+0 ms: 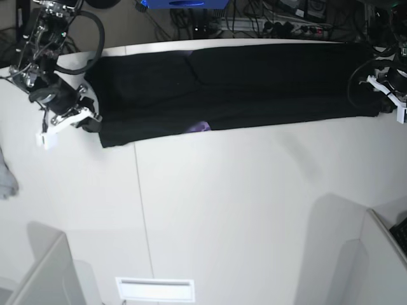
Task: Fold the T-shirt properly
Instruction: 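Lift the hem with both grippers and fold it toward the collar edge, then regrasp the edge of the folded strip with both grippers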
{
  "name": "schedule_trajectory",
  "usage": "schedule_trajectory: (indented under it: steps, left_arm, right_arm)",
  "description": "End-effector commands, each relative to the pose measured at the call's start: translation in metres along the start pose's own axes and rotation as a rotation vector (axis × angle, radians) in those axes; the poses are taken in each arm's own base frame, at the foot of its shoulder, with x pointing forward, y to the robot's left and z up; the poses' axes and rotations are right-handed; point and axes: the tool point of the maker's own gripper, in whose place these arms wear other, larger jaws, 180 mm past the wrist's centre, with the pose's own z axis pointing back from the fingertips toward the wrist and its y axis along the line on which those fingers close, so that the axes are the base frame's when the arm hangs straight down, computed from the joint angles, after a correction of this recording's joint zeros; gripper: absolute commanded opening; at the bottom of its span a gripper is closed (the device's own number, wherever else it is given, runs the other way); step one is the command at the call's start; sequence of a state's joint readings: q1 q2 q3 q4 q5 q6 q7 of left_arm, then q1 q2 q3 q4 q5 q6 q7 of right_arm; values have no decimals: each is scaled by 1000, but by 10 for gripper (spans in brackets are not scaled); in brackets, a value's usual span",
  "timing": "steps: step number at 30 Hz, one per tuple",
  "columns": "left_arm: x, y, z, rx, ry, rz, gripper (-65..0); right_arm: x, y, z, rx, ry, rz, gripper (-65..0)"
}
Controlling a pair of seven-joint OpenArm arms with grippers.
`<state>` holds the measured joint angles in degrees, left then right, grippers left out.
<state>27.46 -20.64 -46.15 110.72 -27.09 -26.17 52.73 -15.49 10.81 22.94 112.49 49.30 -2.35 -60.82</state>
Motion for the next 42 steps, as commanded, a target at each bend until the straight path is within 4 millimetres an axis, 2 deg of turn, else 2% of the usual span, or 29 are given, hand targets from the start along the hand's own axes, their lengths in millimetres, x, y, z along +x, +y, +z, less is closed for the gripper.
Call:
schedule_trajectory:
  steps: [1,13,20,25,29,35,36,39,40,42]
  left_arm:
    - [9,7,4,20,-22,-21,-650]
    - [-29,8,12,17,85,-50,-650]
    - [-41,6,14,10,121,-56,-650]
    - [-50,18,13,95,167,-123,-650]
    - [-51,12,9,93,176,-141,-650]
    - [-51,13,9,97,175,-140,-650]
    - [-50,14,9,99,175,-139,-650]
    - [-50,16,10,106,175,-139,-640]
    - [-50,17,10,109,175,-138,-573]
    - [-49,26,14,132,168,-122,-411]
  right_arm:
    - [9,2,5,6,-34,16,-650]
    - [-41,-14,9,-33,66,-42,-650]
    - [-46,-18,9,-46,78,-48,-650]
    - [-51,-18,9,-46,93,-49,-650]
    - [-56,-16,8,-41,109,-45,-650]
    - [-59,-19,9,-48,117,-49,-650]
    - [-60,-20,10,-52,119,-51,-642]
    - [-61,-21,11,-55,116,-53,-428]
    - [-61,-21,11,-55,116,-53,-395]
    - [-60,-21,11,-55,112,-52,-381]
